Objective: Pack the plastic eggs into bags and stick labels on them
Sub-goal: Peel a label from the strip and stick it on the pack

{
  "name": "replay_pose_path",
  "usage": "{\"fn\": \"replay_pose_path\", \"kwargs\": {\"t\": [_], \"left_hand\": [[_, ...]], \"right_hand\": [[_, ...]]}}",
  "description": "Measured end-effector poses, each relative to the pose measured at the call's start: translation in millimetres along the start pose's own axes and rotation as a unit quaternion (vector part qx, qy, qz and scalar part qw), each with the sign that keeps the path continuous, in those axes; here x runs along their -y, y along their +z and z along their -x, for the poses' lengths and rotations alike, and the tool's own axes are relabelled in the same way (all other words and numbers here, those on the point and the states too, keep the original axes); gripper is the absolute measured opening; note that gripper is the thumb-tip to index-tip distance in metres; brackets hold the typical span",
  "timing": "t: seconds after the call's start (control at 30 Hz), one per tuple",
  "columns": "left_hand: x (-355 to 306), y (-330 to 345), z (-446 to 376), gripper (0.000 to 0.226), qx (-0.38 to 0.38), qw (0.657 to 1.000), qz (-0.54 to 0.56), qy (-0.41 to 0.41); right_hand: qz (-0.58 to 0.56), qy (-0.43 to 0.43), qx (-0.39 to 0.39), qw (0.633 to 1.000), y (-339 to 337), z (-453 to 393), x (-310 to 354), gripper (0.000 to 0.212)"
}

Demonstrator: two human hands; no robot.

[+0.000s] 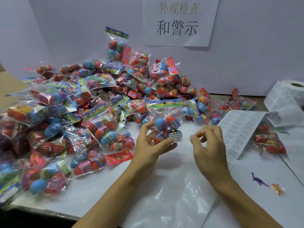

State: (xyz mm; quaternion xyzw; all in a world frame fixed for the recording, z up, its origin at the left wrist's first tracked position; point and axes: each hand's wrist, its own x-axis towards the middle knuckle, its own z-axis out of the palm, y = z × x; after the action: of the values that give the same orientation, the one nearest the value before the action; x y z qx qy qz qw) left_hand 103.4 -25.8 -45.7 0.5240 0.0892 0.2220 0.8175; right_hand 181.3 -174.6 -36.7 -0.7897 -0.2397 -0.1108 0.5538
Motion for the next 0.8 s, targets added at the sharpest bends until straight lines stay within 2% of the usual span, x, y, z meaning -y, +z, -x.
{"fn": "replay_pose_path", "kwargs": {"t": [0.07,0.17,0.23,0.43,0.6,0.8], "left_hand": [[-1,0,-1,0.064,-0.004,1.000,0.016,-0.009],[-1,1,-1,0.068,0.017,1.000,0.010,-0.016],[-1,2,0,0.068,0.031,0.999,-0.002,-0.018],[-1,3,2,0.061,0.037,0.999,-0.029,-0.013],[-1,1,2,0.057,0.036,0.999,-0.022,-0.014],[-1,1,1,0.054,0.020,0.999,-0.023,-0.012]], "right_hand": [[-0.043,0.007,-0.003,0.999,-1,0,1,0.008],[-0.095,0.035,0.052,0.993,3,4,4,0.035],[-0.098,0.034,0.072,0.992,7,6,6,0.041],[-0.092,0.013,0.066,0.993,12,8,1,0.011],[-0.118,0.009,0.078,0.990,10,7,2,0.008],[-0.106,-0.004,0.101,0.989,7,5,-1,0.015]]}}
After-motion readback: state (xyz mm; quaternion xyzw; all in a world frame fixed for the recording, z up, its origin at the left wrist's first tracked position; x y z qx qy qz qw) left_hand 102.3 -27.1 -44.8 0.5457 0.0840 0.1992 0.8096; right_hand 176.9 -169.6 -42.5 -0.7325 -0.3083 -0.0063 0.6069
